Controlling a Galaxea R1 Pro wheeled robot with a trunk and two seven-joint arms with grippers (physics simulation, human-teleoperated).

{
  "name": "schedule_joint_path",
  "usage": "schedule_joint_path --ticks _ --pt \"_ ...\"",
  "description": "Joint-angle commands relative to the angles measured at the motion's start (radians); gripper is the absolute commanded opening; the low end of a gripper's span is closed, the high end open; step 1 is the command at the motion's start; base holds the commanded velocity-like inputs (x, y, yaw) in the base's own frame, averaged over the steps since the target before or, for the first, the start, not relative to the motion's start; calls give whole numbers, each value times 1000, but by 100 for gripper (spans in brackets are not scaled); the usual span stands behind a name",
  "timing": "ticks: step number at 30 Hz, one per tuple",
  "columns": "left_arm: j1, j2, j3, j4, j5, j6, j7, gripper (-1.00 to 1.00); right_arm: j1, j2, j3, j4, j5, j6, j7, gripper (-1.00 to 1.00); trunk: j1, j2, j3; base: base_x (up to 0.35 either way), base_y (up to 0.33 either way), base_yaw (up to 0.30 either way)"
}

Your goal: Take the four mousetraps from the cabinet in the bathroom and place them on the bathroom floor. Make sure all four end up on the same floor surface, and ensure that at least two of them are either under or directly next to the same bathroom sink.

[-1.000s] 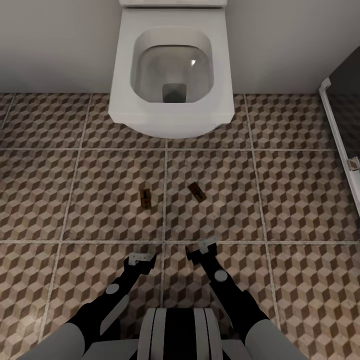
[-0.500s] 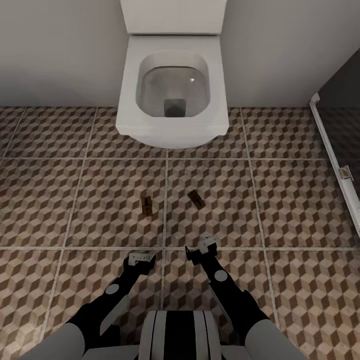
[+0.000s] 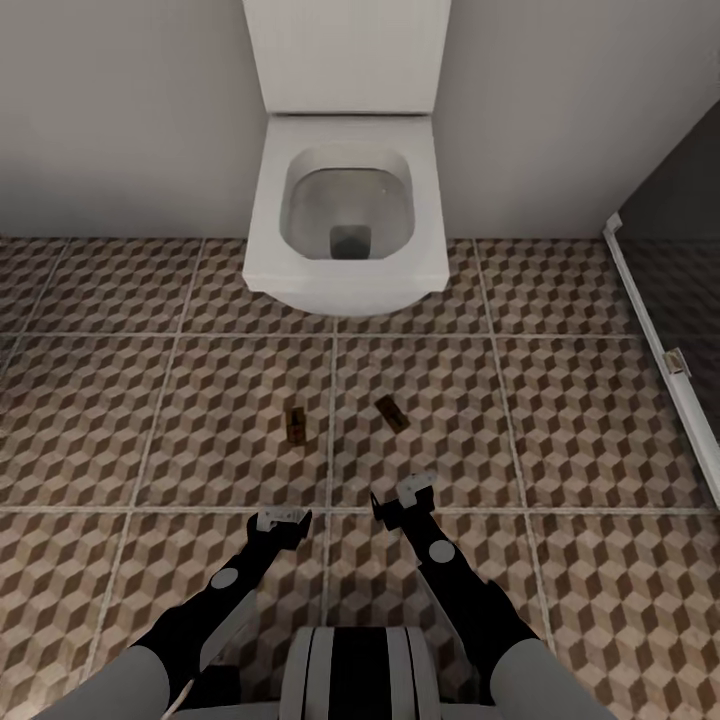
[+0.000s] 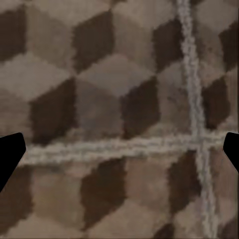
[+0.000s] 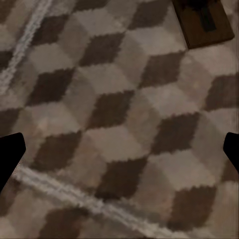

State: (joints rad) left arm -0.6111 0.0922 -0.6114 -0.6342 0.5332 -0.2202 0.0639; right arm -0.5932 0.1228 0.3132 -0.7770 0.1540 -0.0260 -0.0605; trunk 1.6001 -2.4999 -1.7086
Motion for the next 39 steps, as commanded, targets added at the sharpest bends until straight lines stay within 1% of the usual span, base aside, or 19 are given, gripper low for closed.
schedule_joint_path --ticks 1,32,39 --pt "-1 1 -8 0 8 -5 7 100 0 0 2 1 9 -1 -6 100 -4 7 3 0 0 0" --pt "-1 2 -9 0 8 -4 8 100 0 0 2 -1 10 -4 -7 100 -123 224 100 0 0 0" --pt "-1 13 -8 -1 8 -6 8 100 0 -1 2 -1 10 -48 -8 100 -150 273 122 0 0 0"
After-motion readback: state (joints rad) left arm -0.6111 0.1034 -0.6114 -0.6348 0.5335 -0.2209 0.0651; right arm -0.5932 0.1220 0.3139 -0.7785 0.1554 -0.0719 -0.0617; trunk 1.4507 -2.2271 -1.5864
